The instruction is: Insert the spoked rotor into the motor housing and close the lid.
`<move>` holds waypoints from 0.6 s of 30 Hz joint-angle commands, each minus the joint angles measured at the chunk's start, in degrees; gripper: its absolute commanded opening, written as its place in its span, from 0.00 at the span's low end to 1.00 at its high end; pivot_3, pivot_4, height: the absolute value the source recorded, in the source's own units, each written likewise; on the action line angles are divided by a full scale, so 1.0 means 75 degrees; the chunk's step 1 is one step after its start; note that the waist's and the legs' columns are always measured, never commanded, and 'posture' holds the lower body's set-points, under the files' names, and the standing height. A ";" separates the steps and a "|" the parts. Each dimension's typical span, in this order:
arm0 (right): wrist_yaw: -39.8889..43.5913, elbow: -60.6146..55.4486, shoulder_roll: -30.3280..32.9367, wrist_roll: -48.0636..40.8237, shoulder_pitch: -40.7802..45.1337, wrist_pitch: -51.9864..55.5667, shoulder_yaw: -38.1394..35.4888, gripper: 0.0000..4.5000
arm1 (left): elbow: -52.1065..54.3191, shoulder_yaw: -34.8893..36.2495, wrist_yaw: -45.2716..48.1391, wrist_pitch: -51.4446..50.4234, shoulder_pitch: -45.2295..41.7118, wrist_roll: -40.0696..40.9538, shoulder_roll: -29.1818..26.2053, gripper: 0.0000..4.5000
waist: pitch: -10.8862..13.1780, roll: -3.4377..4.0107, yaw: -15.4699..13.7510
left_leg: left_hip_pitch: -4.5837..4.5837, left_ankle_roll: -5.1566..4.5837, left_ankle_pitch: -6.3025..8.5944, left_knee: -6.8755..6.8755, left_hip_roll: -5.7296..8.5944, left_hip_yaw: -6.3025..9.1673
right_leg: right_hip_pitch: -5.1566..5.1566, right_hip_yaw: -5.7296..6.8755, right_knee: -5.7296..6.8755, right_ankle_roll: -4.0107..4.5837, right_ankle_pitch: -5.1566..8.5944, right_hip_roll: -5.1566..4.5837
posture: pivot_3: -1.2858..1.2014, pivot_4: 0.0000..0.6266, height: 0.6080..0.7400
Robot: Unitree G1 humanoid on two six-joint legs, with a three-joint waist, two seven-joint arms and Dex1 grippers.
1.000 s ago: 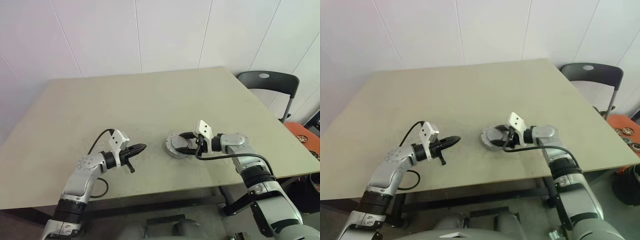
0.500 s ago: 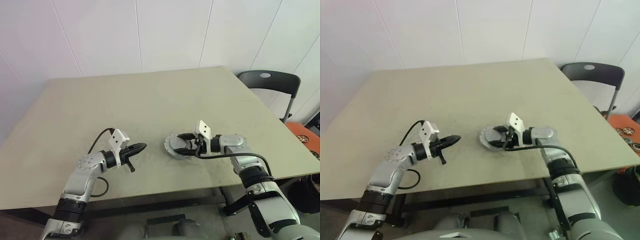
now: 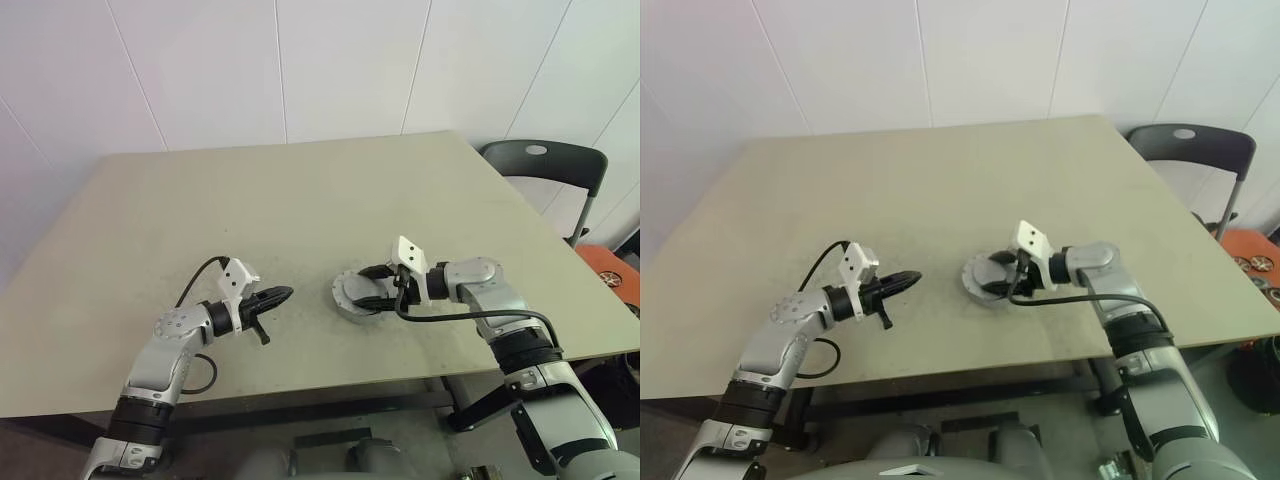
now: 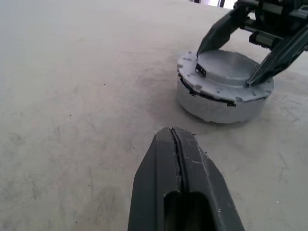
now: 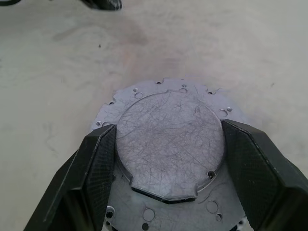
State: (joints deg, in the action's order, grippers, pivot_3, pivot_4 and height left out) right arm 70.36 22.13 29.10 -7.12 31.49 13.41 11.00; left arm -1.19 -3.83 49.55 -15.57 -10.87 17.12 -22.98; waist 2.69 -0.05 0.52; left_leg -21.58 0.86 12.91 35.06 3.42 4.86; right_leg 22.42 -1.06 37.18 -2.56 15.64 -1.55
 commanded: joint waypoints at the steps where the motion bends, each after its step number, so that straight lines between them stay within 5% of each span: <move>1: -0.0115 -0.0089 -0.0004 -0.0041 0.0091 0.0031 -0.0046 0.68 | 0.0104 -0.0014 -0.0009 0.0137 -0.0075 0.0006 0.0009 0.00 | 0.0000 0.0000 -0.0001 | 0.0000 0.0000 0.0000 0.0000 0.0000 0.0000 | 0.0000 0.0000 0.0000 0.0001 -0.0001 0.0000 | 0.52 0.00 1.00; 18: -0.0242 -0.0123 0.0054 -0.0142 -0.0126 0.0402 -0.0031 0.68 | 0.0094 -0.0017 0.0004 0.0151 -0.0070 -0.0025 0.0013 0.00 | -0.0001 -0.0002 0.0002 | 0.0013 0.0000 0.0000 0.0009 0.0000 0.0001 | -0.0017 0.0000 0.0002 -0.0015 0.0008 0.0001 | 0.52 0.00 1.00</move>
State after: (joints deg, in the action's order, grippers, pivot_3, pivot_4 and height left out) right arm 68.57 22.89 29.38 -7.64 31.20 15.26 10.81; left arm -1.19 -3.83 49.56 -15.51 -10.84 16.80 -22.91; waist 2.69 -0.06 0.53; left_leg -21.48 0.86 12.90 35.13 3.41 4.86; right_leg 22.29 -1.06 37.20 -2.66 15.70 -1.55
